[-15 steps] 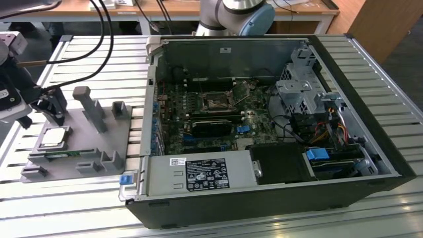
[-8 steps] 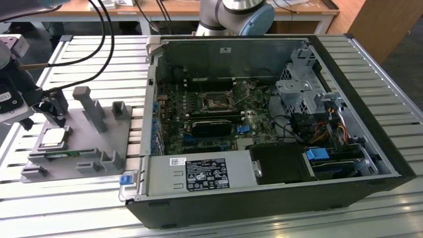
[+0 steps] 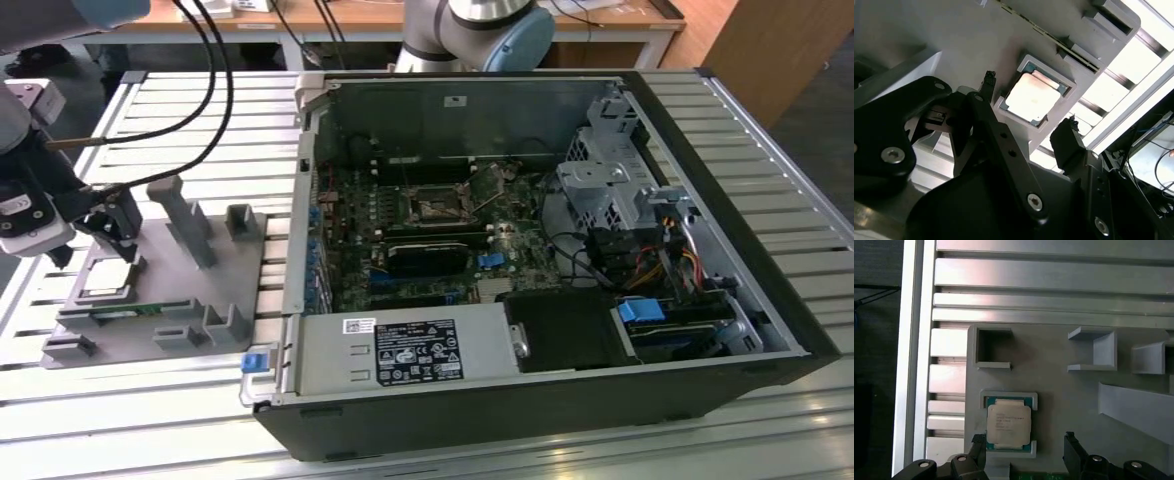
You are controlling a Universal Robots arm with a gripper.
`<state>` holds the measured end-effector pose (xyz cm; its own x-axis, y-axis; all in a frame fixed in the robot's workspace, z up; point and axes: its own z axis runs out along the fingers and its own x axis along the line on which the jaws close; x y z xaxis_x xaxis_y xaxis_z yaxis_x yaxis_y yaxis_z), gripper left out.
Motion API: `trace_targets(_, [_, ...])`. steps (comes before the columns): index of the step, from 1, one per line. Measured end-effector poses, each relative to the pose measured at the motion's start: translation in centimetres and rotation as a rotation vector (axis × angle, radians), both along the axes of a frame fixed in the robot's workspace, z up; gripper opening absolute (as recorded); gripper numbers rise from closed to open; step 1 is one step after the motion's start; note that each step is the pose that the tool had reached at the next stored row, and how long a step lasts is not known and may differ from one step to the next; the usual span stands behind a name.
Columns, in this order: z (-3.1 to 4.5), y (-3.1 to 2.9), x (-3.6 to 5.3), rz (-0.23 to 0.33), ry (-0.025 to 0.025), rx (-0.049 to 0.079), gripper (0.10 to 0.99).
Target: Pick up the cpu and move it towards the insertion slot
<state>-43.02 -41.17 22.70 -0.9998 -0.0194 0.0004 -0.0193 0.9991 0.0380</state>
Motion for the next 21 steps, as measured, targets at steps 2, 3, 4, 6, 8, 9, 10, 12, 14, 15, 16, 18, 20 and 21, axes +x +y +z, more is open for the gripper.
trace_targets(2, [-0.3, -0.01, -0.08, 0.001, 0.0002, 0.0, 0.718])
trace_targets(3, [-0.44, -0.01, -0.13, 0.001, 0.0002, 0.0, 0.718])
trace_targets(4, [-0.59, -0.02, -0.16, 0.002, 0.0, 0.0, 0.718])
trace_targets(6, [-0.85, -0.01, -0.23, 0.002, -0.0001, 0.0, 0.718])
trace_targets(8, [-1.09, -0.01, -0.34, 0.002, -0.0002, 0.0, 0.718])
trace_targets(9, [-1.22, -0.01, -0.41, 0.002, -0.0003, 0.0, 0.718])
trace_targets(10, [-1.35, -0.01, -0.46, 0.002, -0.0003, 0.0, 0.718])
trace_targets(12, [-1.64, -0.02, -0.57, 0.002, -0.0003, 0.0, 0.718])
trace_targets(14, [-1.94, -0.02, -0.68, 0.002, -0.0002, 0.0, 0.718])
trace_targets(15, [-2.08, -0.02, -0.74, 0.002, -0.0002, 0.0, 0.718])
trace_targets(16, [-2.23, -0.01, -0.79, 0.002, -0.0003, 0.0, 0.718])
trace_targets(18, [-2.51, -0.02, -0.88, 0.002, -0.0003, 0.0, 0.718])
trace_targets(20, [-2.79, -0.02, -0.99, 0.002, -0.0003, 0.0, 0.718])
trace_targets(21, [-2.94, -0.01, -1.02, 0.002, -0.0003, 0.0, 0.718])
